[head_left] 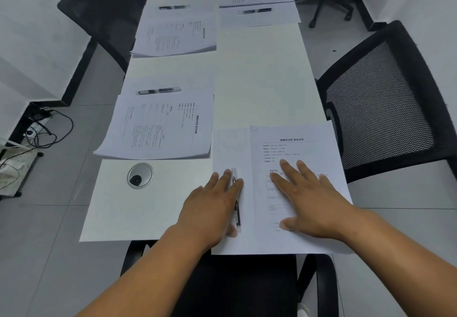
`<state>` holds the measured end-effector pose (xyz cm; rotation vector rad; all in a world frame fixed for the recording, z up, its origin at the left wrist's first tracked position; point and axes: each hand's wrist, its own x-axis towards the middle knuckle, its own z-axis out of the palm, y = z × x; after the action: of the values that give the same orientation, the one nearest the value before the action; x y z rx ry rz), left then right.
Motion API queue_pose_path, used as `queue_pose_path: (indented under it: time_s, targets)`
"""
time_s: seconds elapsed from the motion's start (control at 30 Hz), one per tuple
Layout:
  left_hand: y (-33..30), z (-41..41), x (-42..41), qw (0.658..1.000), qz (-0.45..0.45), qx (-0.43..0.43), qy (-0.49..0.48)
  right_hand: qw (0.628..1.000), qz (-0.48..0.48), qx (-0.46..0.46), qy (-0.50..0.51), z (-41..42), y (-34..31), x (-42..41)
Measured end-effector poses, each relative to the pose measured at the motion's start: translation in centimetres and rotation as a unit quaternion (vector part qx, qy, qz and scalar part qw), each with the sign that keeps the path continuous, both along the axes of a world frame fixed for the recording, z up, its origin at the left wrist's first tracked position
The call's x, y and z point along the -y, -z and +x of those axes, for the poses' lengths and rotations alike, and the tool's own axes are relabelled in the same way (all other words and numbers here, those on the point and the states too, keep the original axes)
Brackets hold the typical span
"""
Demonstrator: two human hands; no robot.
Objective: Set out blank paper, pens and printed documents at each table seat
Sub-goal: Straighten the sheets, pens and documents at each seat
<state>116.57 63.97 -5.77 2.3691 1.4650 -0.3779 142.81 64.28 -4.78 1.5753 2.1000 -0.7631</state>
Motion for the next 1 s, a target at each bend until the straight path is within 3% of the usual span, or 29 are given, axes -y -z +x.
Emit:
queue_pose_path:
  time_s: [0.77, 1.0]
  targets:
    - [-0.6, 0.3, 0.0, 1.000, 0.003, -0.014, -0.003, 1.000, 0.004, -0.003, 0.008, 0.1, -0.5, 0.6]
    - [-2.5, 0.2, -0.3, 1.000, 0.008, -0.015, -0.002, 0.999, 0.044, -0.015, 0.015, 0.5, -2.4, 0.9]
